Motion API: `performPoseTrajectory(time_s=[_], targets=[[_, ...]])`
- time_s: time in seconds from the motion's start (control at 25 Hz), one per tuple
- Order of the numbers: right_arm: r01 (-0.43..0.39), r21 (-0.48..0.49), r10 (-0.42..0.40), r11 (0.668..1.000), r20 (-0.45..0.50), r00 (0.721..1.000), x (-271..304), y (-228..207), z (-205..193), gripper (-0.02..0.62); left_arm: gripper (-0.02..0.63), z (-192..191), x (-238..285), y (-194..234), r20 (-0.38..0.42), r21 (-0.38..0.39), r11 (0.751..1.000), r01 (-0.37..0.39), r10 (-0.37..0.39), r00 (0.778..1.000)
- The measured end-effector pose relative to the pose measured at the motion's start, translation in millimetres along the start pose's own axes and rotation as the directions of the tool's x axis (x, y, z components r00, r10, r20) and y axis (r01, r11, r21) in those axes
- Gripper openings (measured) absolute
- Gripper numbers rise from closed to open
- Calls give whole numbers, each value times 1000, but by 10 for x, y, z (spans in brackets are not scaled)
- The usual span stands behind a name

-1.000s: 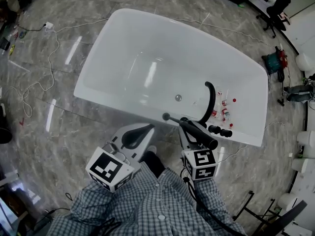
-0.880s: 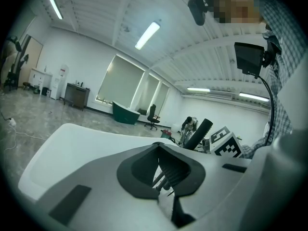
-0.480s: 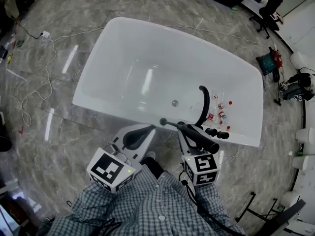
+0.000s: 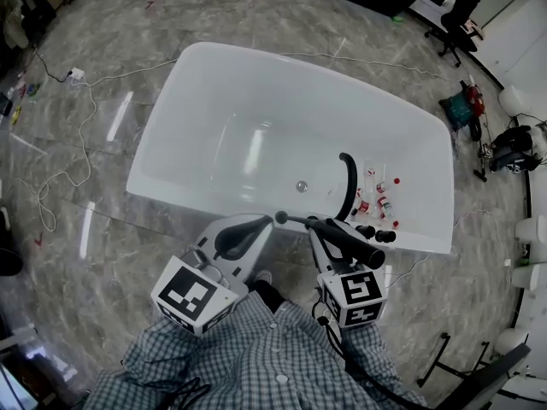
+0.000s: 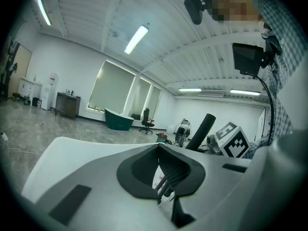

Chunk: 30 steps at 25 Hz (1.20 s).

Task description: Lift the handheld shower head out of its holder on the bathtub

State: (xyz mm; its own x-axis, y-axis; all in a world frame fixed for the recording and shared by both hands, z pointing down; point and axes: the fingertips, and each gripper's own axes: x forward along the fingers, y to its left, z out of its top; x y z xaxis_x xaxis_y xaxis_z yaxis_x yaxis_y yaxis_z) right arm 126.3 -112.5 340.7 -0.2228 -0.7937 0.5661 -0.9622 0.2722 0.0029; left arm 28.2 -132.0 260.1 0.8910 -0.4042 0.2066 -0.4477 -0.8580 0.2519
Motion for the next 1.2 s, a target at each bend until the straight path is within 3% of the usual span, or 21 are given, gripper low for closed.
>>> performPoseTrajectory(time_s=[0.56,1.2], targets=[[27,14,-28,1000,76,997,-330,-65,170,135,2,142,49,-256,21,47,998,31,-32,999],[43,17,-45,999,155,987,-500,-35,405,133,2,293,-110,-216,62,74,997,-12,8,998]])
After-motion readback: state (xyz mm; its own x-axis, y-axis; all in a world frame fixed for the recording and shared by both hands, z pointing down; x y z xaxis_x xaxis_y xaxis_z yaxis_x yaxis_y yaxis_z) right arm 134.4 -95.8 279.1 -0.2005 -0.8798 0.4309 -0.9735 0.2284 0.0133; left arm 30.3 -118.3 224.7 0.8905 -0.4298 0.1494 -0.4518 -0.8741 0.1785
